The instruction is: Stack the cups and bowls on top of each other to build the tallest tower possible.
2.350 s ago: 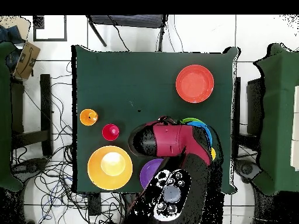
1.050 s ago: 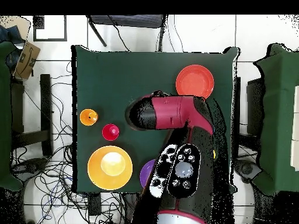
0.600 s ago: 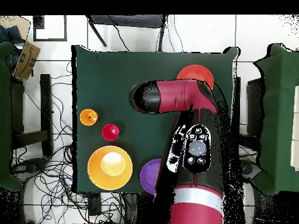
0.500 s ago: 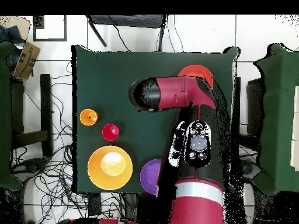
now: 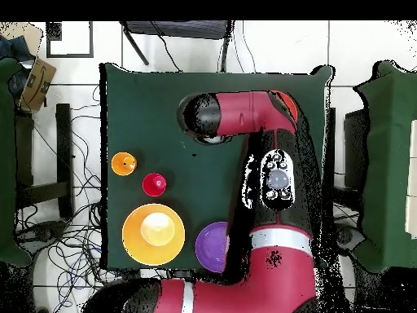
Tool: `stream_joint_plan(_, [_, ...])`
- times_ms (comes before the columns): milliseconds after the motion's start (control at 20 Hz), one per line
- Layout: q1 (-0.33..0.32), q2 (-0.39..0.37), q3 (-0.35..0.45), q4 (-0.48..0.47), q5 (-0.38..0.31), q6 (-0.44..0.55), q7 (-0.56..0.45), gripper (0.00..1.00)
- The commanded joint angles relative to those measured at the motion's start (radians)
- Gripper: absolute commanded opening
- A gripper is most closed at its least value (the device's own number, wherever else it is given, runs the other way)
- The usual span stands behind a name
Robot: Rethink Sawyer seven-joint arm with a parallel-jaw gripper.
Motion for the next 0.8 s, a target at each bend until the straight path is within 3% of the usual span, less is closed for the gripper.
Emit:
stream_joint_plan(50, [-0.033,0.173,0.193,-0.272,-0.076,0.216,-0.422,1.00])
stream_joint_plan(550, [-0.019,0.374,0.313,-0.754,-0.151,0.477,-0.670,1.00])
stream_joint_plan(800, [-0.006,0.390,0.339,-0.847,-0.174,0.586,-0.685,1.00])
